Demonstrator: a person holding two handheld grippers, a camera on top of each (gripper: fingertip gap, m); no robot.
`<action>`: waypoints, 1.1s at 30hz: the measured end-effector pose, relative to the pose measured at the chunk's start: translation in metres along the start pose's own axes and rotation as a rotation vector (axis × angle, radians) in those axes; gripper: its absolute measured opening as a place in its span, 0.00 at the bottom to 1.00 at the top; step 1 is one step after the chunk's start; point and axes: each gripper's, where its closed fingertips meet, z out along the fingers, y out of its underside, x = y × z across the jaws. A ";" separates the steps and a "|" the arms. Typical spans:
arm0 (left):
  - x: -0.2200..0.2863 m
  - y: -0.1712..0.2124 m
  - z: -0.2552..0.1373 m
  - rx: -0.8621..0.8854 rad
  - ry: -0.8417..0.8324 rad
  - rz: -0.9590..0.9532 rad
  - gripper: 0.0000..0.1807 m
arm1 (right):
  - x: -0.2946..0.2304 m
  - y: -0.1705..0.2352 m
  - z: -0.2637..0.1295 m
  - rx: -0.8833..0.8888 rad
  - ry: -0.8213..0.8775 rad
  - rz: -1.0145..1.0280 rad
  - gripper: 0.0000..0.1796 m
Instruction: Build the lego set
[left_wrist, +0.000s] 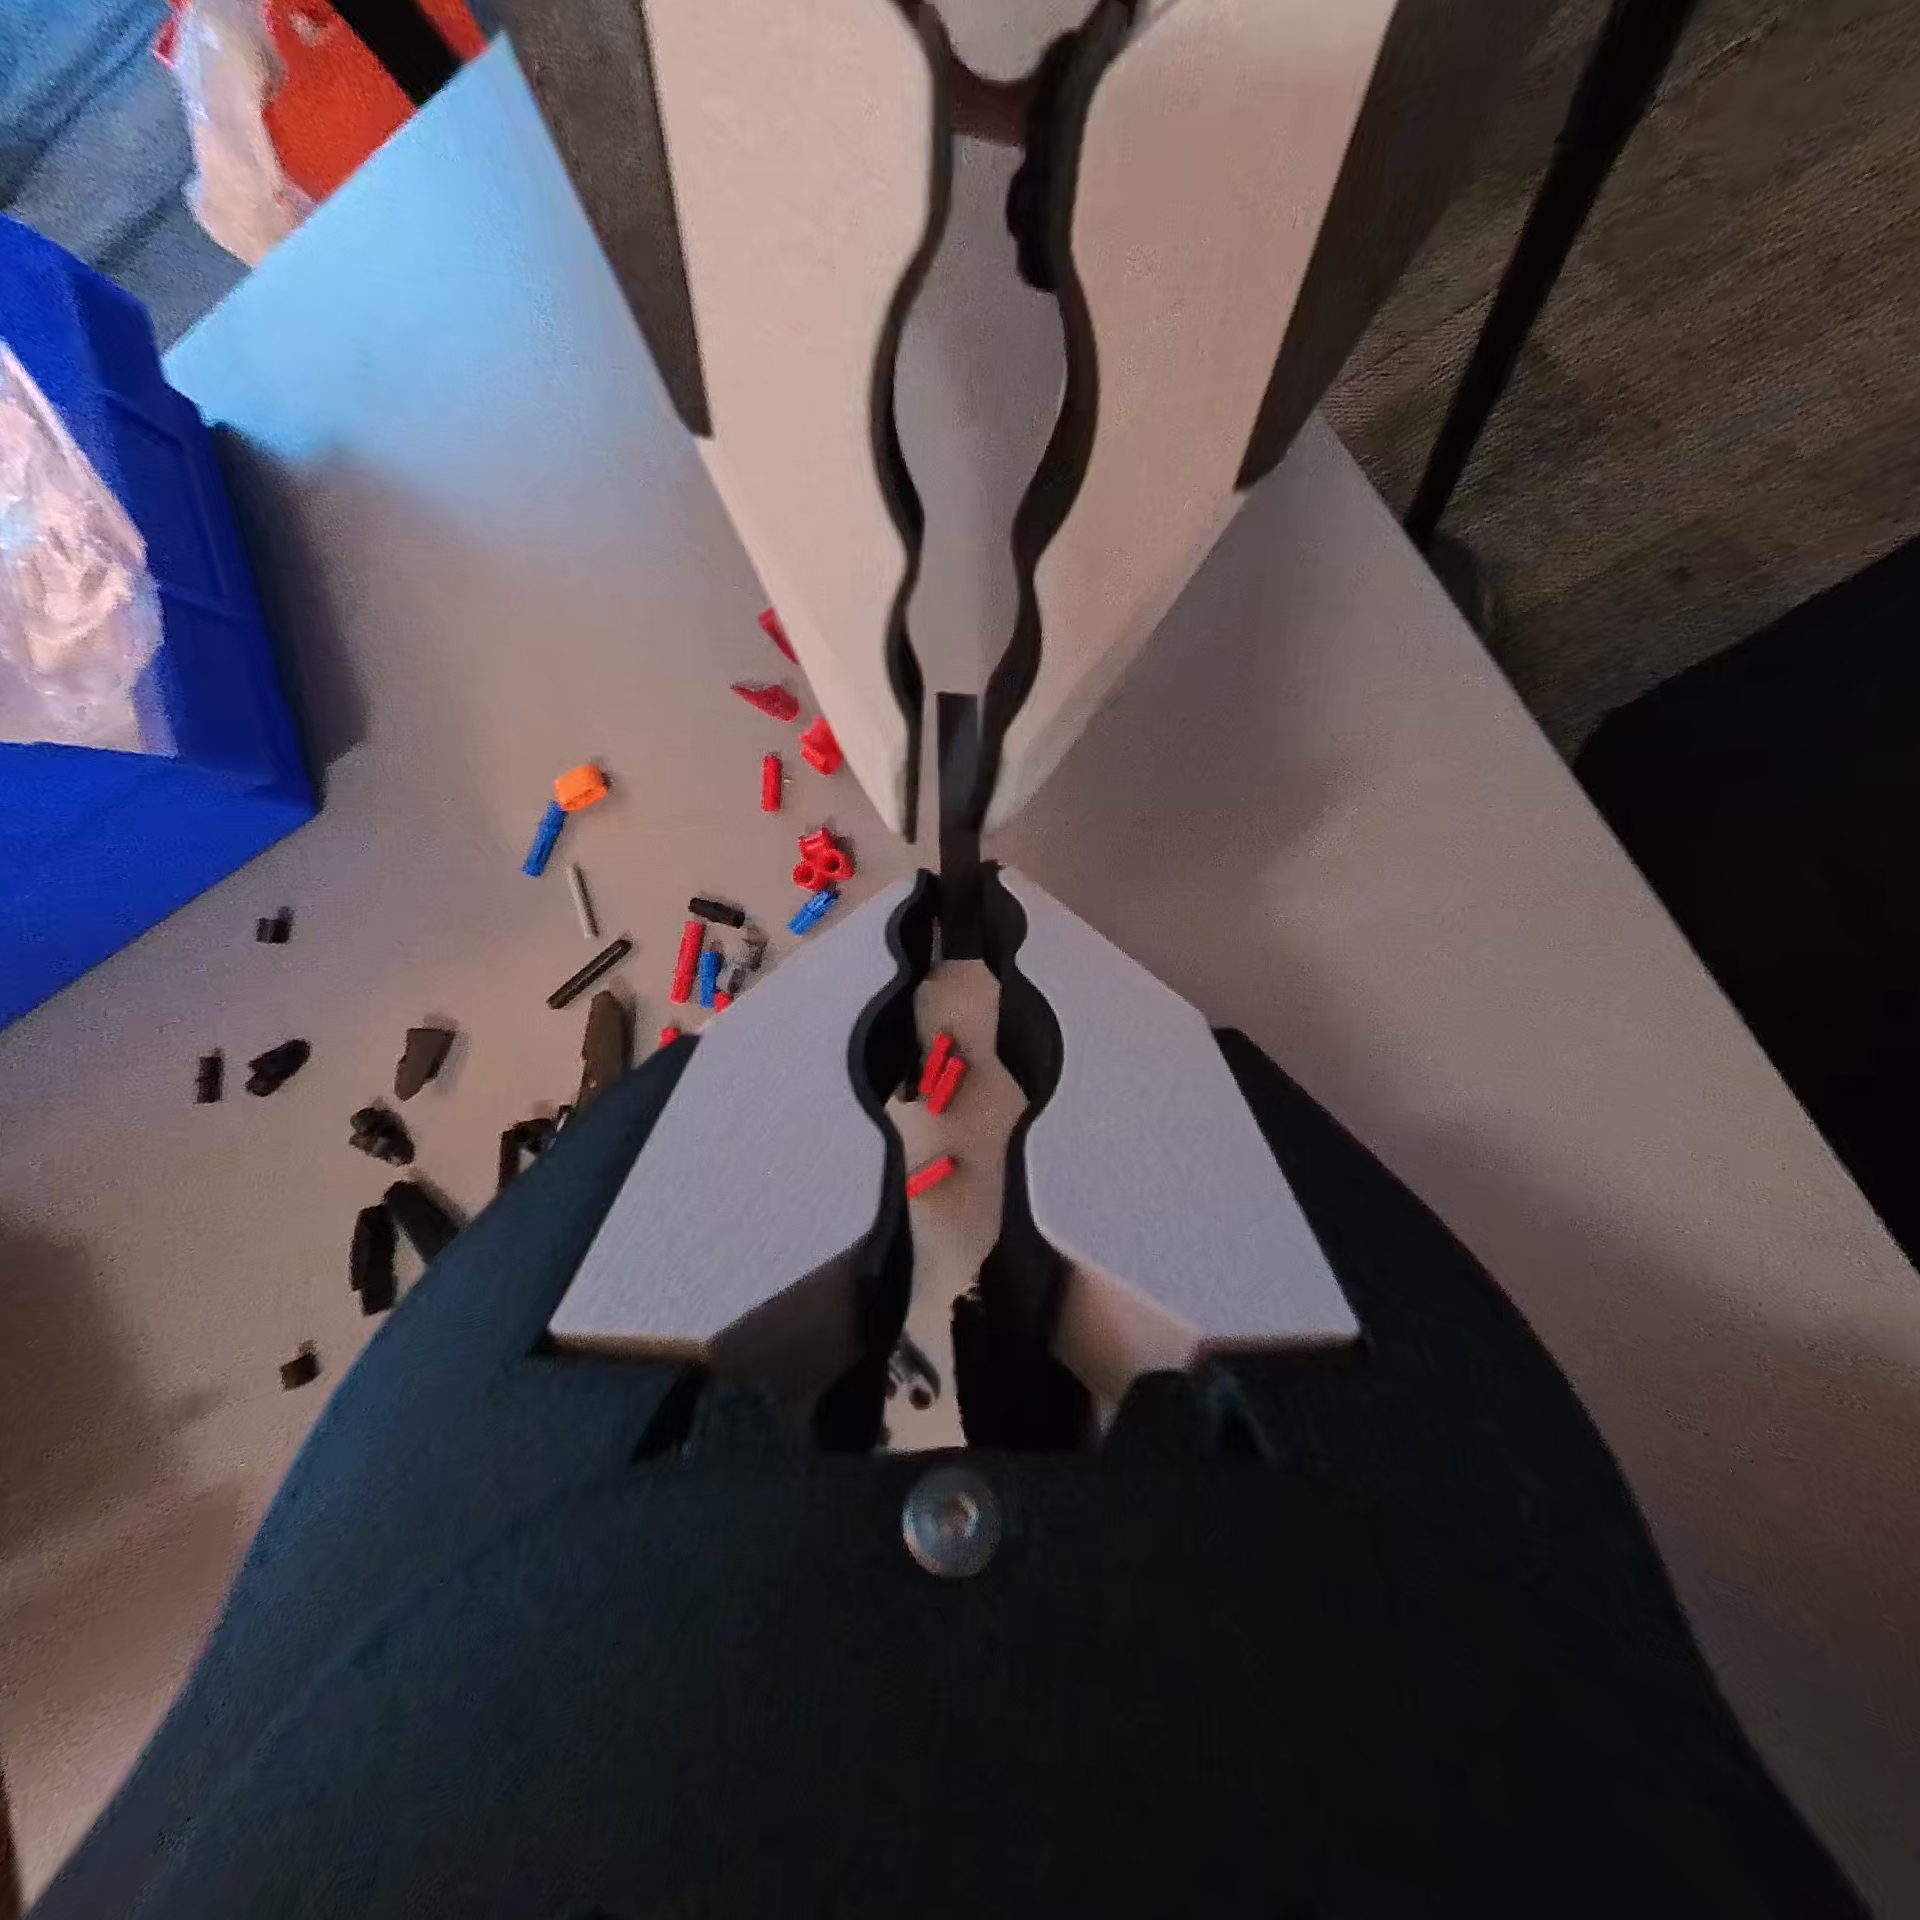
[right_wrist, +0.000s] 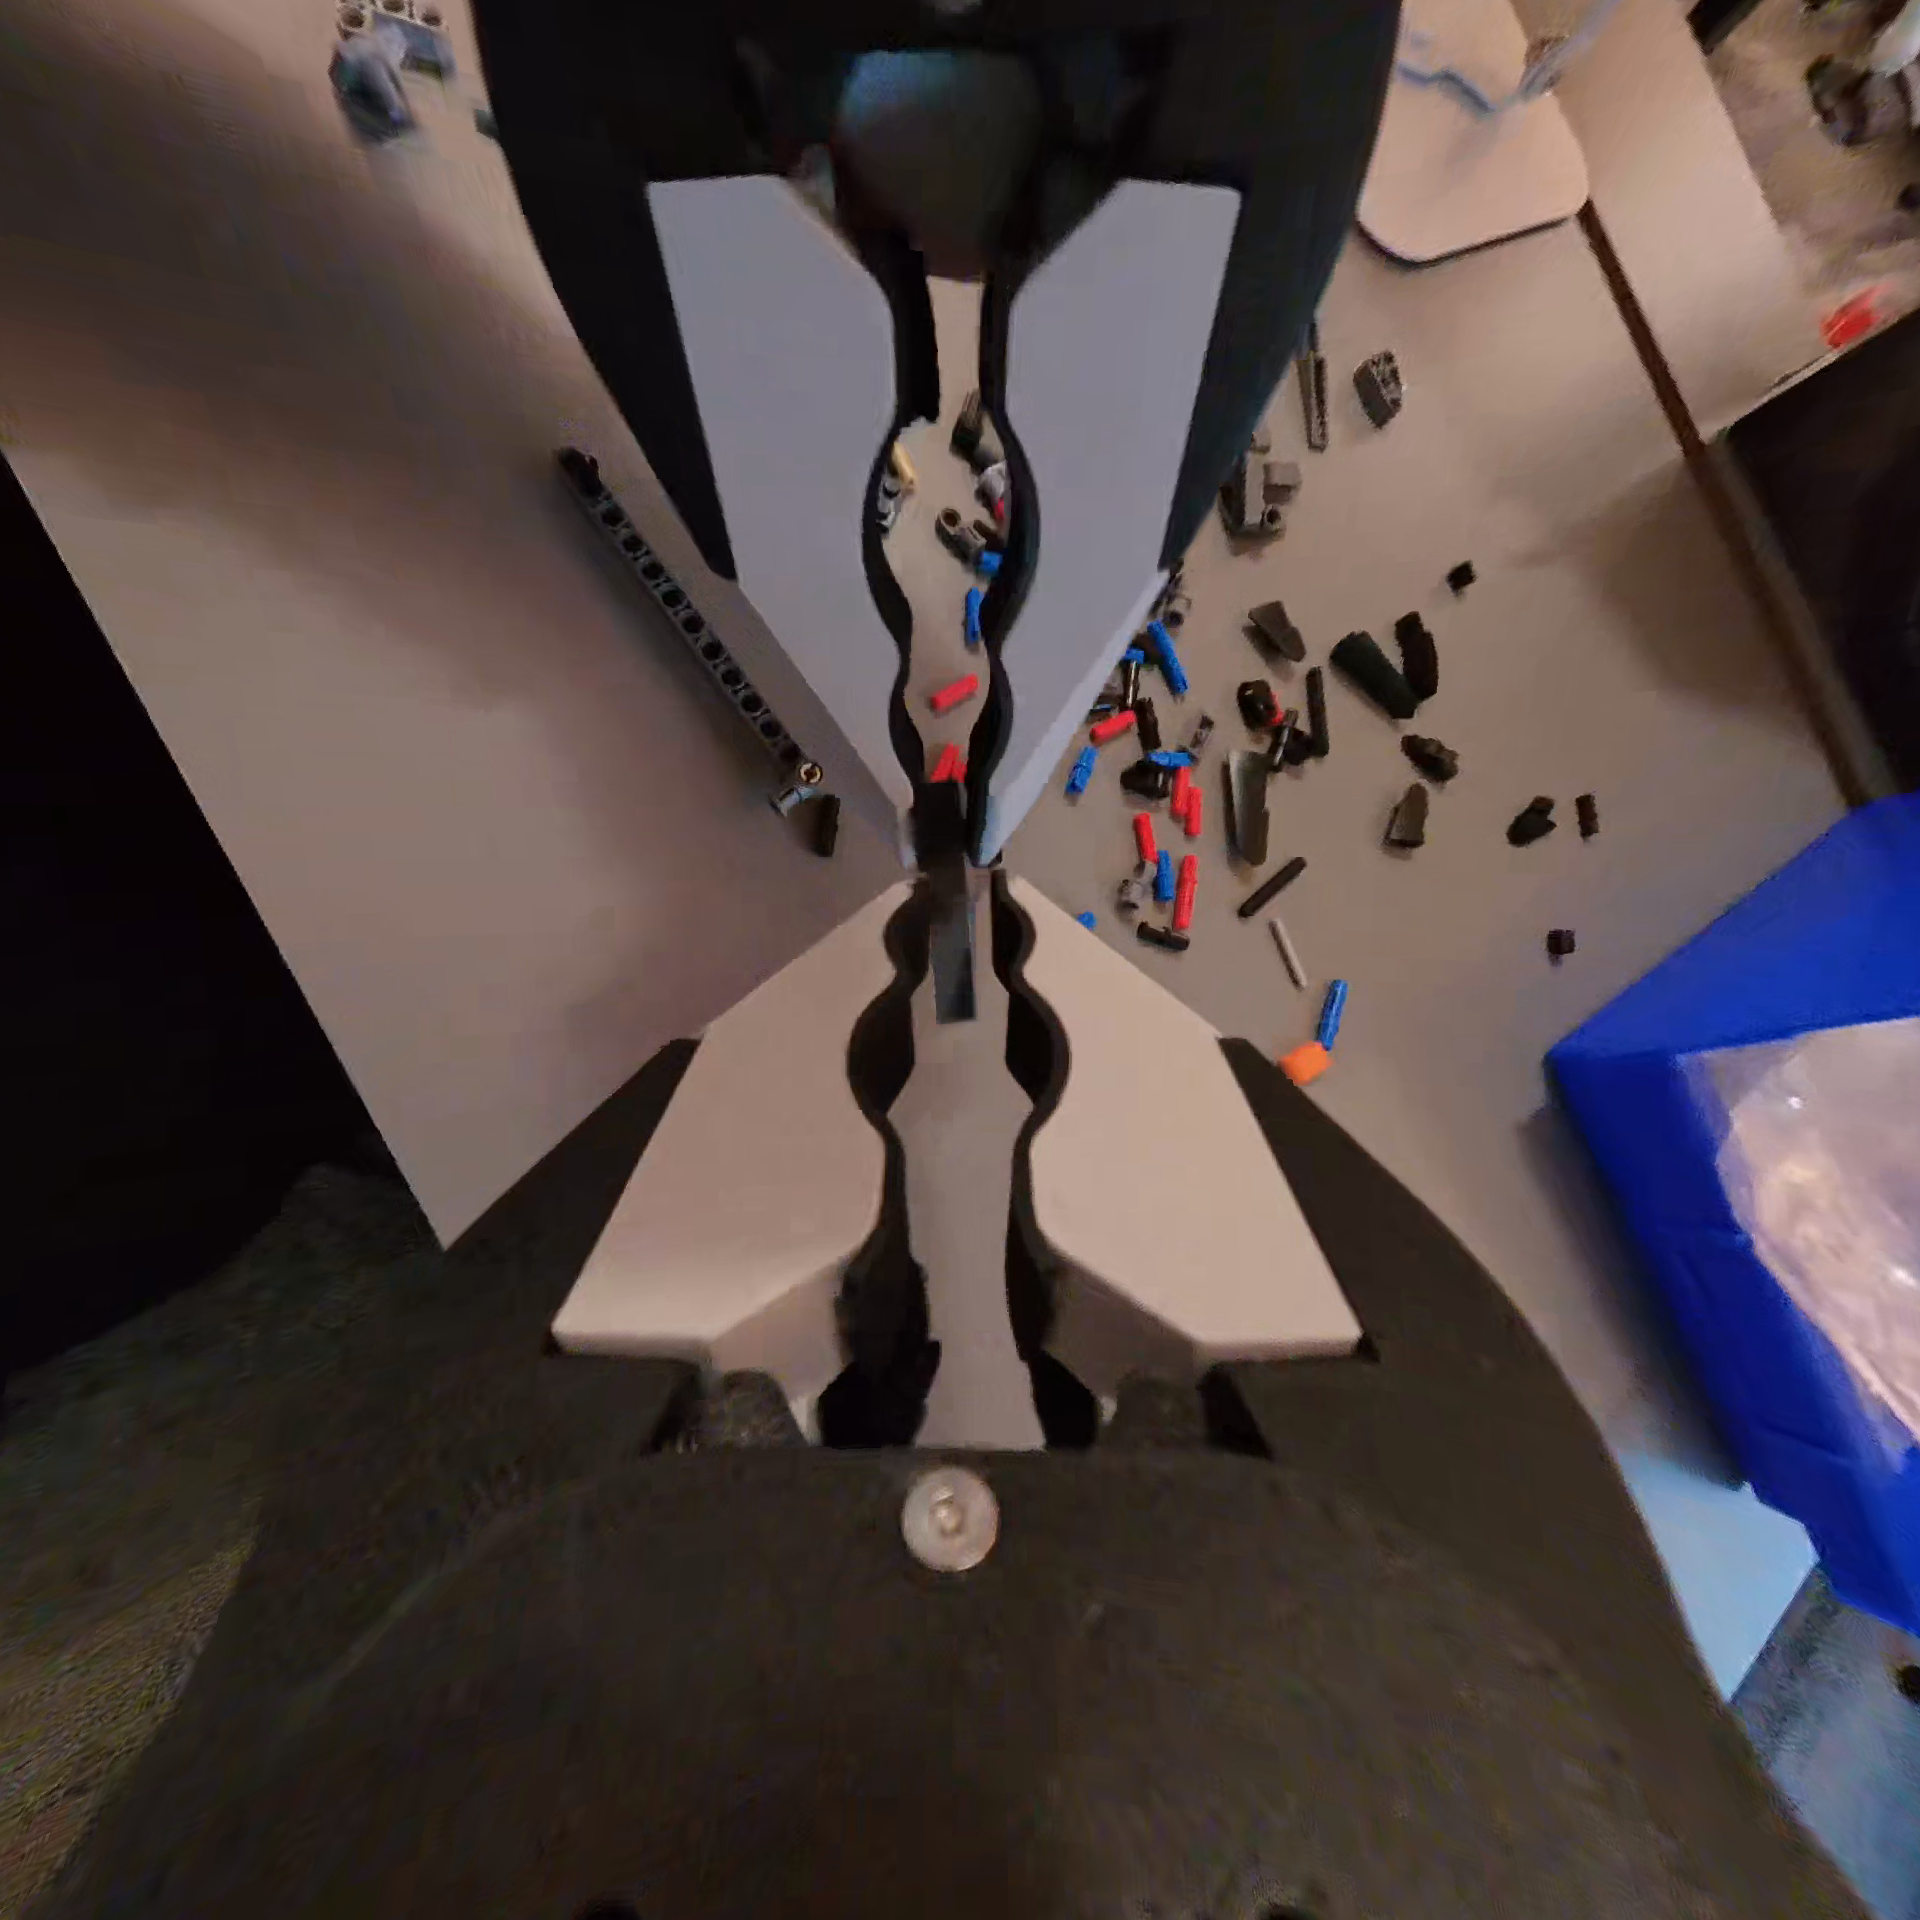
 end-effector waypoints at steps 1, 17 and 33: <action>0.000 -0.001 0.000 0.001 0.017 -0.007 0.04 | 0.000 0.001 0.001 -0.003 0.002 -0.007 0.02; -0.006 0.009 0.013 -0.056 0.119 -0.070 0.04 | 0.002 0.019 0.016 -0.078 0.008 0.091 0.03; -0.022 0.037 0.033 -0.113 0.097 -0.269 0.04 | -0.005 0.046 0.049 -0.116 -0.120 0.660 0.03</action>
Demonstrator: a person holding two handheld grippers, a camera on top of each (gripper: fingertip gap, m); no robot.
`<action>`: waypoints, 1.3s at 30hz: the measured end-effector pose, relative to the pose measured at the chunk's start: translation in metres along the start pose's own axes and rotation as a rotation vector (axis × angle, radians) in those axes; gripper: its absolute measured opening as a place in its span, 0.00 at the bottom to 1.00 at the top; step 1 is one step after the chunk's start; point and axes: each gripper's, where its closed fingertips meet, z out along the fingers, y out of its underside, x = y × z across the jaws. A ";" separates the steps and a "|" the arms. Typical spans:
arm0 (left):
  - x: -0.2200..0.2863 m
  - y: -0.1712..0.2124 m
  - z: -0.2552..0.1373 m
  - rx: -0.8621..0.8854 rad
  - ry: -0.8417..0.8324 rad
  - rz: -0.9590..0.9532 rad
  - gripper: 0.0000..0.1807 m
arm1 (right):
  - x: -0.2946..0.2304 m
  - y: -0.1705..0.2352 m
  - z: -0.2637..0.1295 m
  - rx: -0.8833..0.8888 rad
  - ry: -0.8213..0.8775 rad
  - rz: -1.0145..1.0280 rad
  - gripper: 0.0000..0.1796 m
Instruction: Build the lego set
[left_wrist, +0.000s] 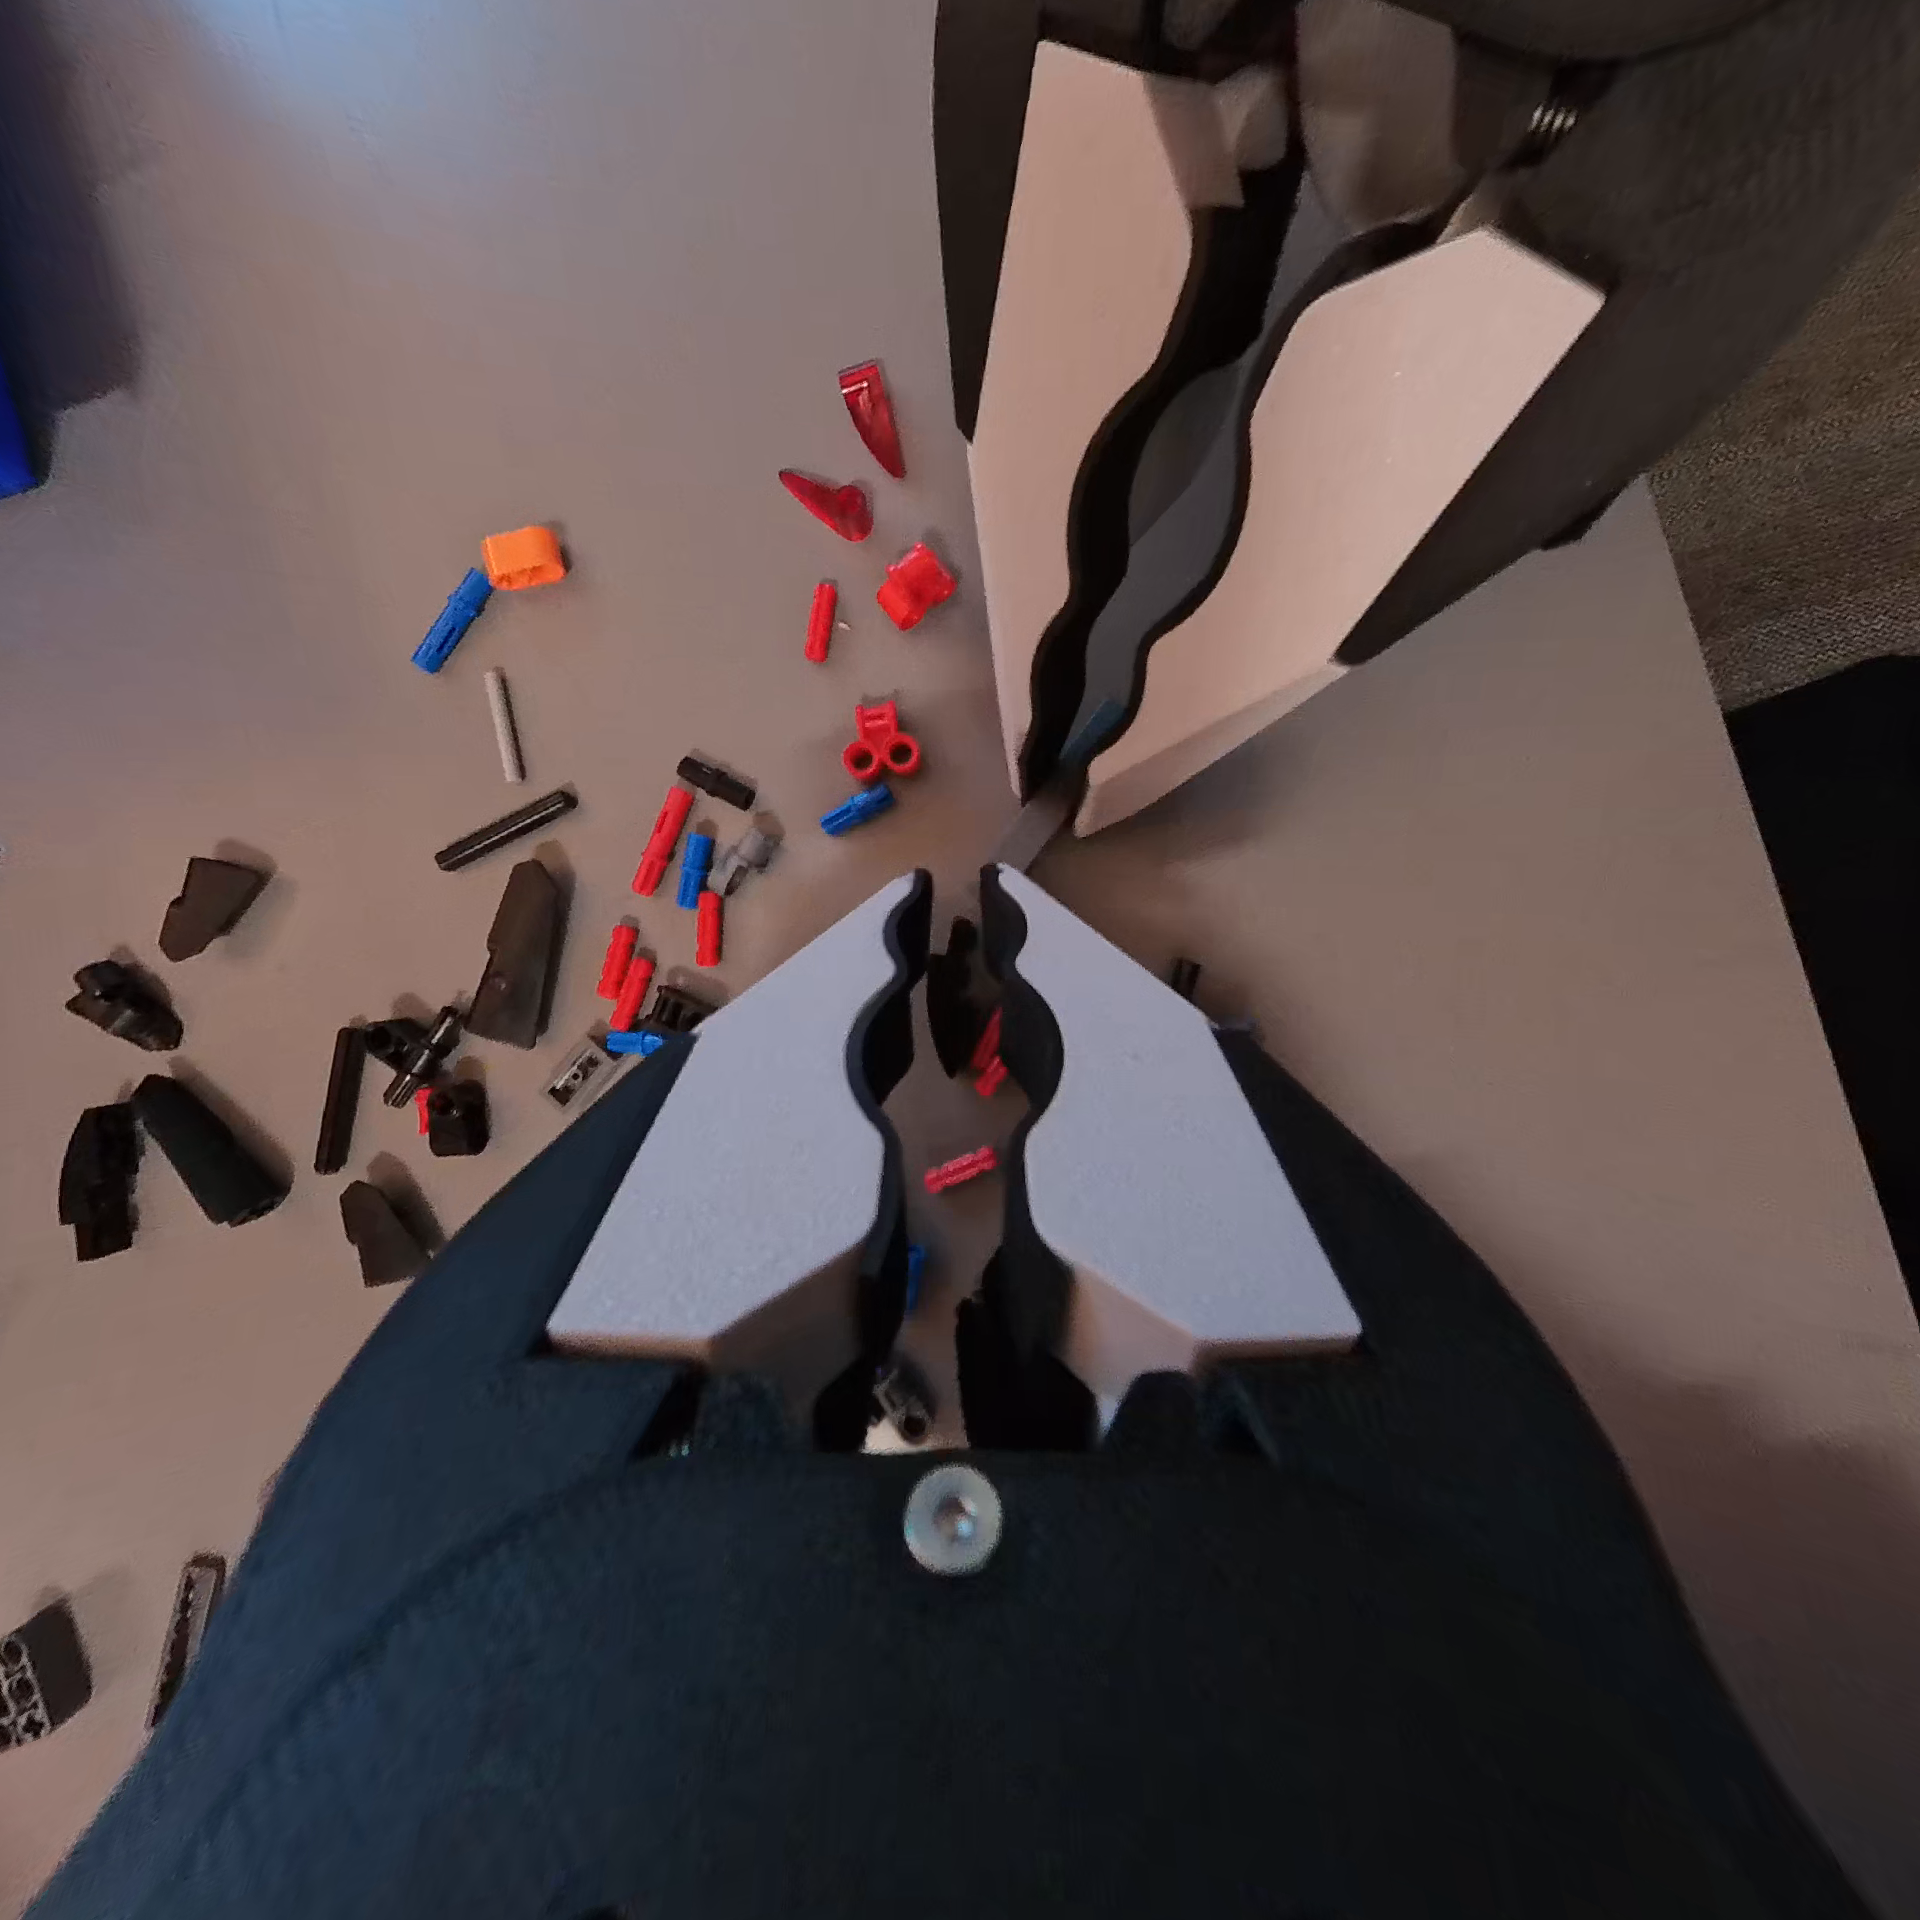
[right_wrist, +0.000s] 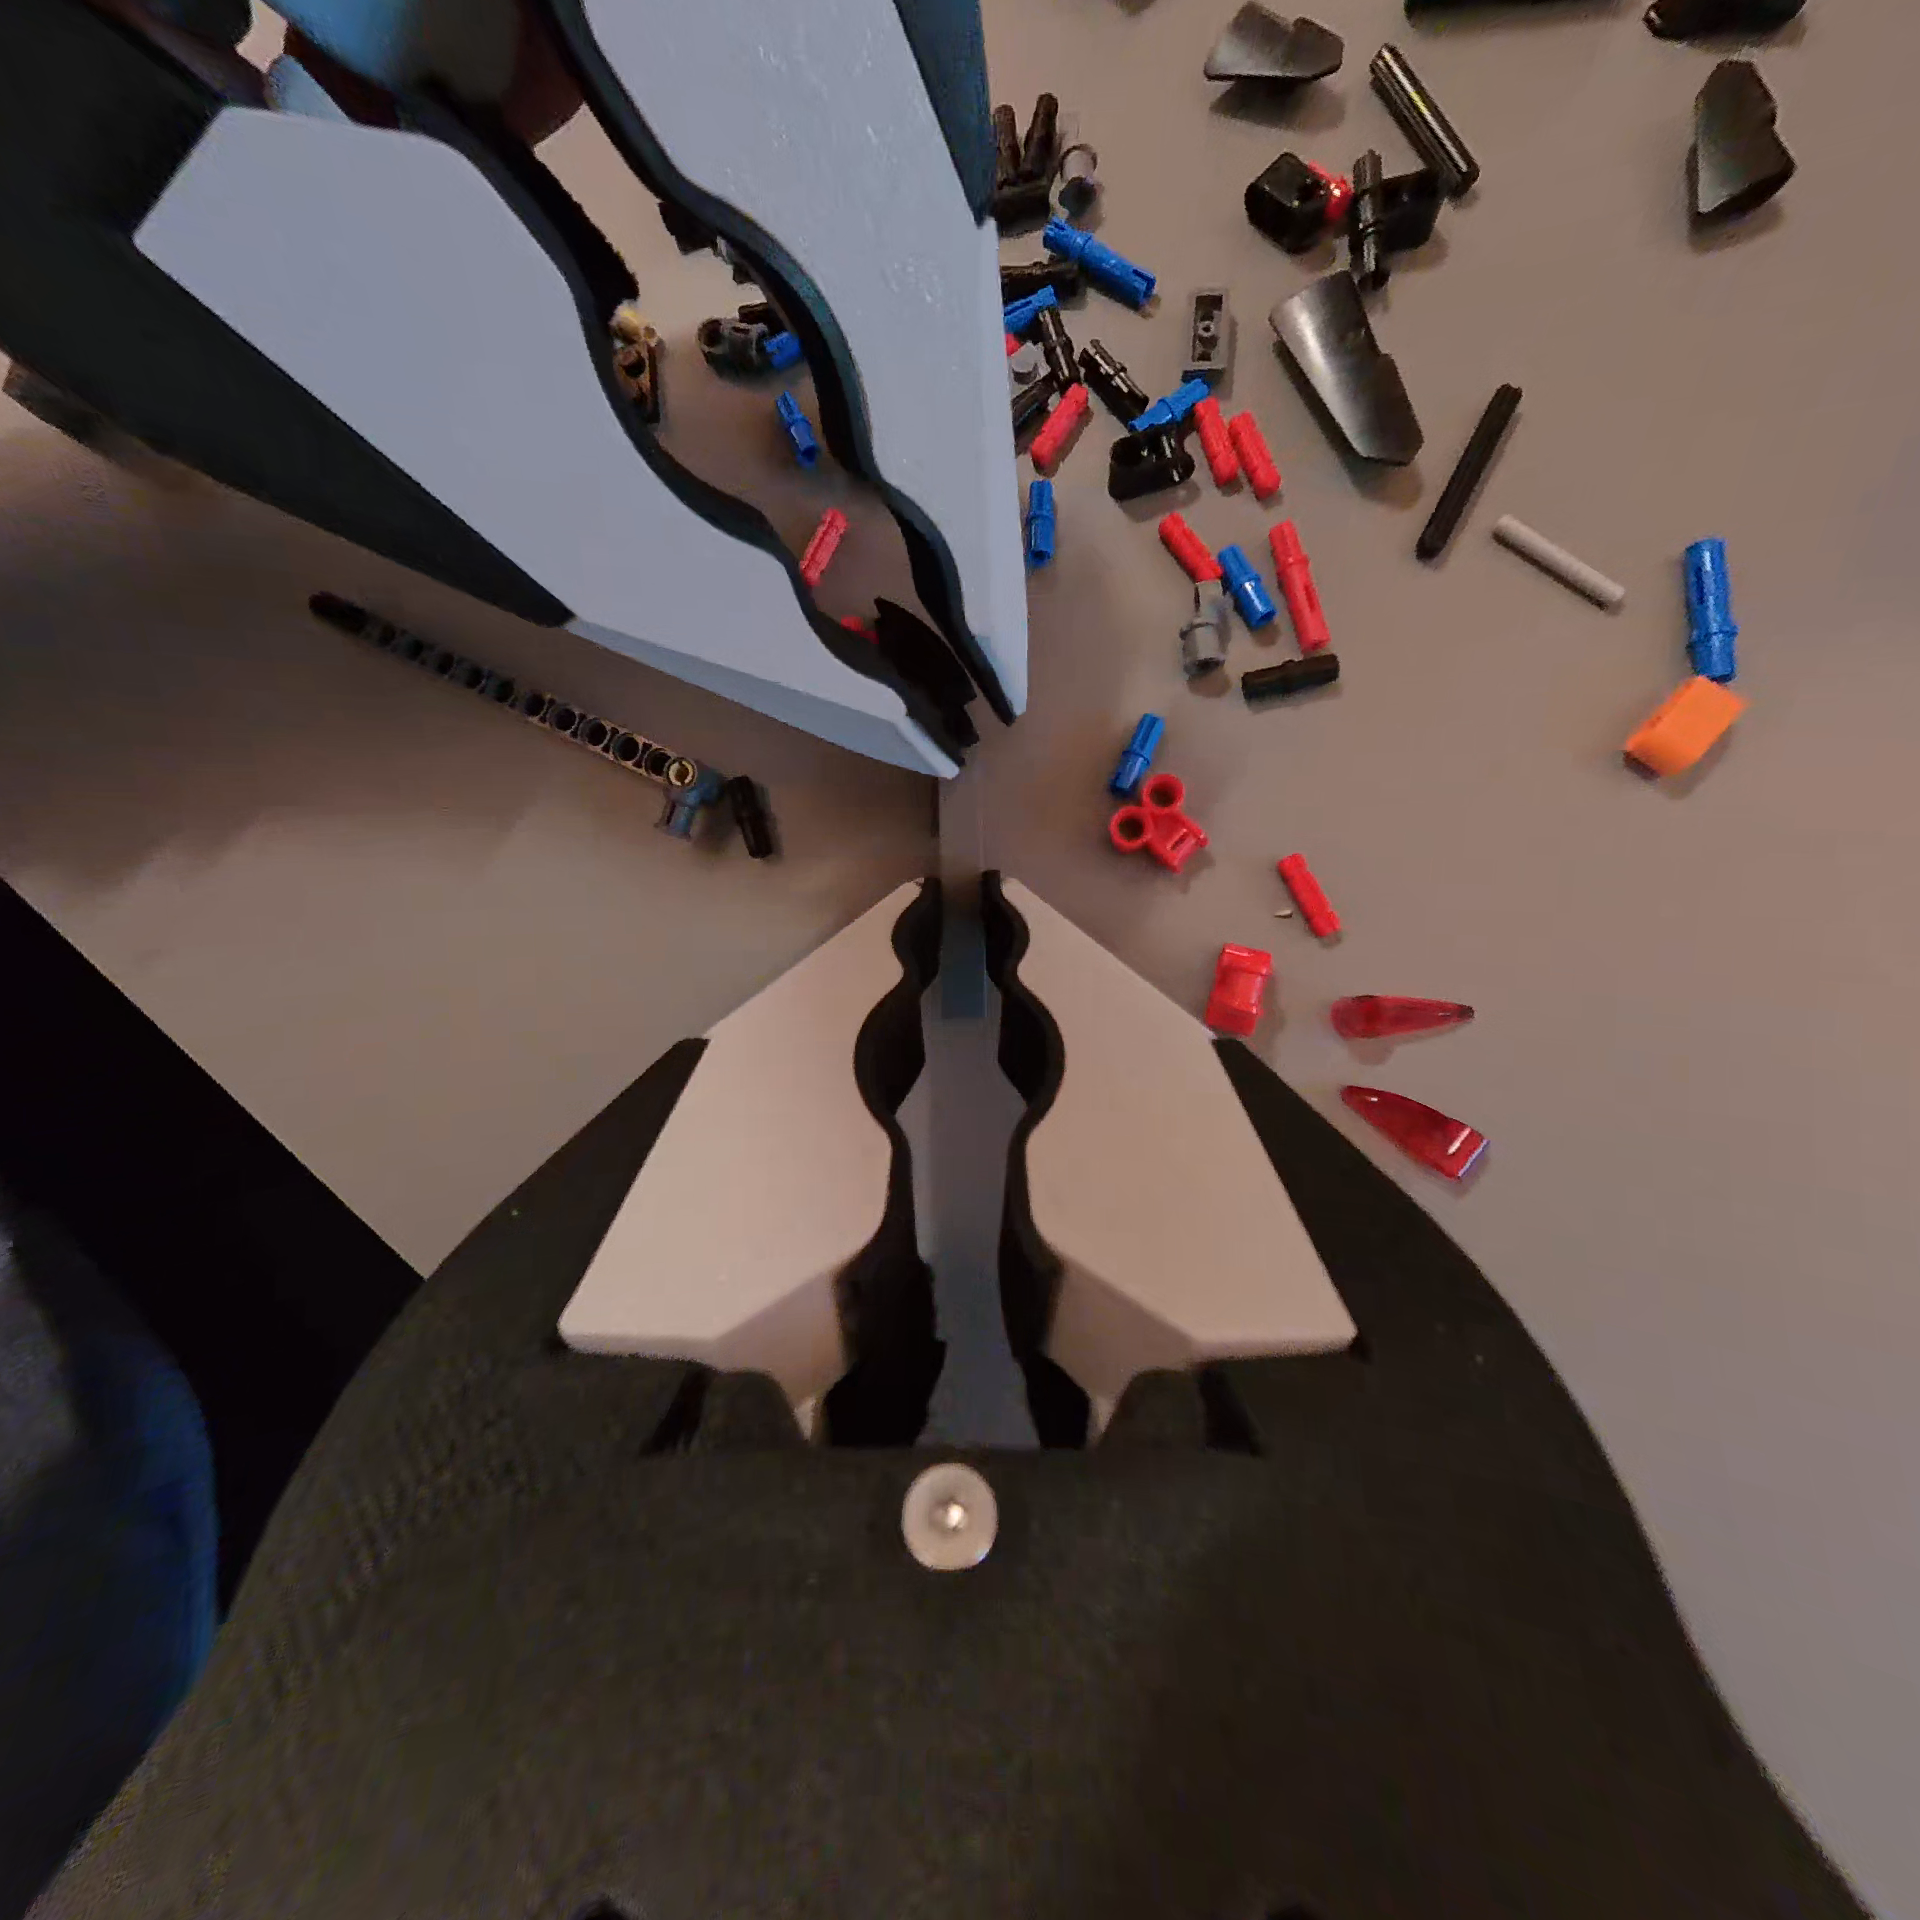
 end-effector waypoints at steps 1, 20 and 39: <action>0.000 0.000 0.000 0.003 0.003 -0.001 0.04 | -0.001 0.000 0.000 -0.003 -0.002 0.004 0.03; 0.002 0.007 0.002 -0.029 0.008 0.024 0.01 | -0.007 -0.004 0.002 -0.044 0.069 -0.018 0.02; 0.008 0.010 -0.004 -0.002 0.021 0.044 0.00 | -0.007 -0.002 0.006 -0.086 0.181 0.013 0.03</action>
